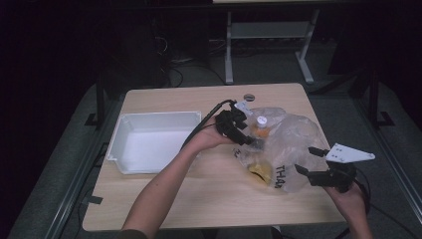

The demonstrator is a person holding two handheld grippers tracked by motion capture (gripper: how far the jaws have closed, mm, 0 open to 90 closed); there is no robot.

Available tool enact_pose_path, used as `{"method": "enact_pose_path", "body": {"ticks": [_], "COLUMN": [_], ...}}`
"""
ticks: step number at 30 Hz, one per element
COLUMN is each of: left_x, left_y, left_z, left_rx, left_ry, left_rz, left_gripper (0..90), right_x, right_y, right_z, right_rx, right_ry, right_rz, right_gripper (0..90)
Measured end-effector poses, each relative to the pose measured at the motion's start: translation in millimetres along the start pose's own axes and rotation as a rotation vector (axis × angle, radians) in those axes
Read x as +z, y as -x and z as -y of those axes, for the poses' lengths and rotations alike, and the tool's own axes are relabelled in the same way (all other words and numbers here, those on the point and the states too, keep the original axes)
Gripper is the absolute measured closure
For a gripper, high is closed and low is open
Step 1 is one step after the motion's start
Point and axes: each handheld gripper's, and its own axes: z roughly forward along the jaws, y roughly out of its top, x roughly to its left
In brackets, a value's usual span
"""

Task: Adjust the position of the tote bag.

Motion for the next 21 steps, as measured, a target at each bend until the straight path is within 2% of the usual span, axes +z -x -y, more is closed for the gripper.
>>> {"method": "enact_pose_path", "body": {"ticks": [1,3,4,6,9,11,13,15,16,18,21], "left_x": [1.5,4.9,5.7,7.6,7.8,8.8,11.1,14.9,16.8,18.1,19.2], "left_y": [-0.9,-2.2,-3.7,-5.7,-7.3,-8.5,-7.9,-5.6,-3.0,-2.1,-2.3], "left_z": [-0.2,0.0,0.1,1.0,1.6,2.0,2.7,3.3,3.4,4.6,6.6], "left_rx": [0.01,-0.006,-0.006,-0.025,-0.033,-0.034,-0.037,-0.028,-0.012,-0.003,-0.007], "left_ry": [-0.01,-0.024,-0.039,-0.02,-0.015,-0.027,-0.044,-0.063,-0.071,-0.075,-0.075], "left_rz": [-0.011,-0.023,-0.022,-0.002,-0.005,0.005,0.007,-0.007,-0.016,-0.017,-0.01], "left_gripper": [37.6,43.6,43.6,49.9,60.9,67.3,69.4,72.2,78.6,85.6,89.1], "right_x": [0.0,0.4,0.6,1.1,1.5,1.5,2.1,2.7,3.1,3.2,3.3], "right_y": [0.0,-0.9,-1.2,-1.5,-1.7,-1.2,-1.0,-1.5,-2.9,-2.9,-2.8], "right_z": [0.0,-0.9,-1.3,-1.9,-2.4,-2.4,-2.6,-3.1,-3.6,-3.7,-3.4], "right_rx": [0.0,0.004,0.003,-0.002,-0.01,-0.006,-0.005,-0.005,-0.007,-0.01,-0.006], "right_ry": [0.0,0.003,0.004,0.004,0.006,0.008,0.009,0.007,0.009,0.009,0.009], "right_rz": [0.0,-0.001,0.0,-0.001,0.001,0.0,-0.002,-0.001,-0.004,-0.003,-0.004], "right_gripper": [22.9,22.9,22.9,22.9,22.9,22.9,22.8,22.5,22.4,22.4,22.4]}}
